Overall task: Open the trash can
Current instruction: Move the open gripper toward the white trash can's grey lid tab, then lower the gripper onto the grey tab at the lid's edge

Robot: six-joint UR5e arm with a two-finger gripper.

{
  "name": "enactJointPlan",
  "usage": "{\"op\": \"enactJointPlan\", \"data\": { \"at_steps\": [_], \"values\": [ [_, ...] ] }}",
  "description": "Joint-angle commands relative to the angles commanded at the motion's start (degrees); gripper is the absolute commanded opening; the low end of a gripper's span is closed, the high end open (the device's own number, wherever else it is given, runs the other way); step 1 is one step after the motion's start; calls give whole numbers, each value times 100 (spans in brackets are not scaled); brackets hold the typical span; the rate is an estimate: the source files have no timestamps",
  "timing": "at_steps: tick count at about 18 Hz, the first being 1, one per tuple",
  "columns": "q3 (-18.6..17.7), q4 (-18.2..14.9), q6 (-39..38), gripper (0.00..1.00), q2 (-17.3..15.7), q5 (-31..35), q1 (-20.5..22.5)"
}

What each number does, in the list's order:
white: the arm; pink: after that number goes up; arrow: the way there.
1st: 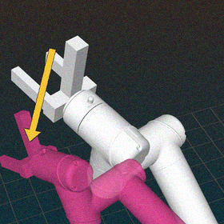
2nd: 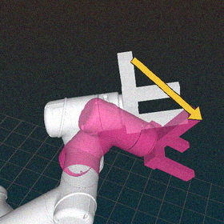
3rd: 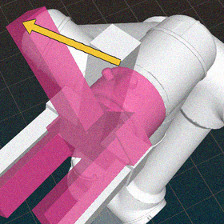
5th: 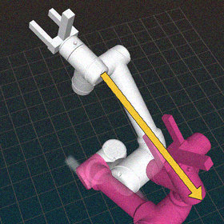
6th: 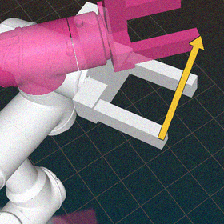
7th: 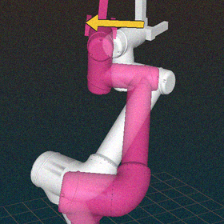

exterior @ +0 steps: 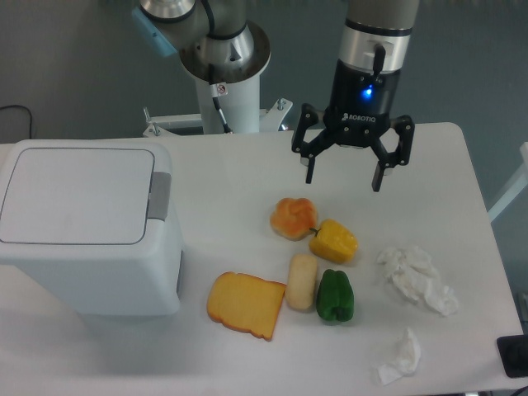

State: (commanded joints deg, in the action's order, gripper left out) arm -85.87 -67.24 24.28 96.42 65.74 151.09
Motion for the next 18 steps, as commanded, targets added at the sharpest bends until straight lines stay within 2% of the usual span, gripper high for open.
{"op": "enactJointPlan", "data": {
  "at_steps": [8,10,15,18],
  "values": [
    [-35,-9,-985,100,-35,-9,-510],
    [-35,-9,-1092,100,-26,-79,-694],
    [-97,-9,-1373,100,-70,-448,-748],
    [-167,-9,-1382,100,-70,-440,-906]
  ]
}}
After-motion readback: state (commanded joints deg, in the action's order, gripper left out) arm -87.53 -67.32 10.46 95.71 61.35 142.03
